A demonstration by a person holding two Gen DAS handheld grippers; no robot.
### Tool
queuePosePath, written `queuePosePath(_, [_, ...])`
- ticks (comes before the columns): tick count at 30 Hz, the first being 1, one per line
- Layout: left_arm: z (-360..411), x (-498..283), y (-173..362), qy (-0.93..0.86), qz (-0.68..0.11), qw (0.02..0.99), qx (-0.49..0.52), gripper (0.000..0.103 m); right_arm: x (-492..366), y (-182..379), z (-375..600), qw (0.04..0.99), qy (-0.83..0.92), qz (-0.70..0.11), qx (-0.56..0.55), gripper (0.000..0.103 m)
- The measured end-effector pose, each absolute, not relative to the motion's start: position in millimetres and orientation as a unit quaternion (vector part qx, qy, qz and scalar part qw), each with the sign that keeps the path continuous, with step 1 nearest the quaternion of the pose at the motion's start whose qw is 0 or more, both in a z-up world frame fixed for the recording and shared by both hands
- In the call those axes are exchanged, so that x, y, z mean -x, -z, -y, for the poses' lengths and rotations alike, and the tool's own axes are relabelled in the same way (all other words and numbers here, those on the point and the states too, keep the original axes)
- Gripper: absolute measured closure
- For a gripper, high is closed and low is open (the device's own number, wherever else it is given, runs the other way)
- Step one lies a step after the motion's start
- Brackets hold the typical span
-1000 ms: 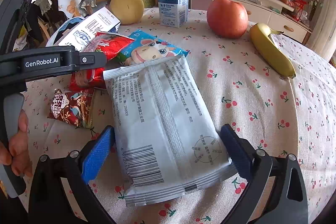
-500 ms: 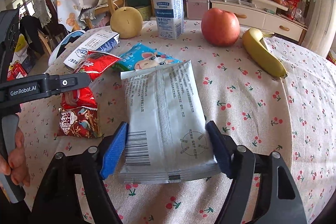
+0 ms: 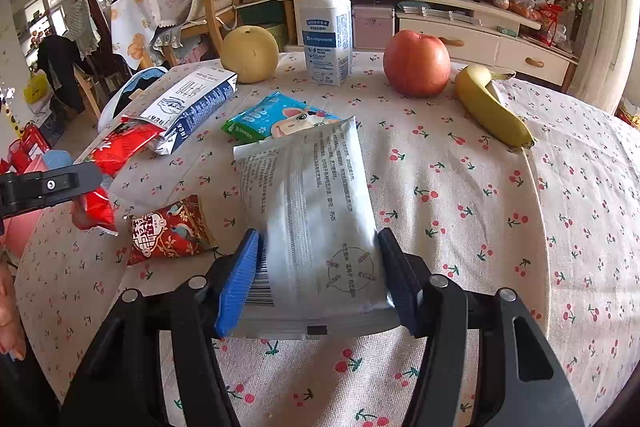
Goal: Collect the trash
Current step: 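Lift the Teh Tarik bag and white packet with both grippers toward the pink bin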
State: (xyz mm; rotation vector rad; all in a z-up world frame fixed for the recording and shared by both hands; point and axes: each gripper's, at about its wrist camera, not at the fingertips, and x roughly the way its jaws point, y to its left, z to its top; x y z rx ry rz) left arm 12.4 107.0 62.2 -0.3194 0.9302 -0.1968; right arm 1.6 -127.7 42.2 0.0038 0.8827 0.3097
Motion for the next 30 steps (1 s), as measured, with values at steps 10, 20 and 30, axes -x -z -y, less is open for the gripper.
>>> queuePosePath(10, [-157.3, 37.9, -65.9, 0.083, -0.422, 0.885, 0.177, 0.044, 6.7, -36.5, 99.3, 0.890, -0.150, -0.428, 0.037, 0.014])
queuePosePath(20, [-189.1, 43.0, -56.2, 0.084, -0.410, 0.892, 0.171, 0.069, 8.8, -27.0, 83.6, 0.898, -0.095, -0.421, 0.084, 0.025])
queuePosePath(30, [-166.2, 45.6, -36.3, 0.140, -0.452, 0.880, 0.046, 0.025, 25.1, -30.1, 82.6, 0.903, -0.079, -0.417, 0.059, 0.031])
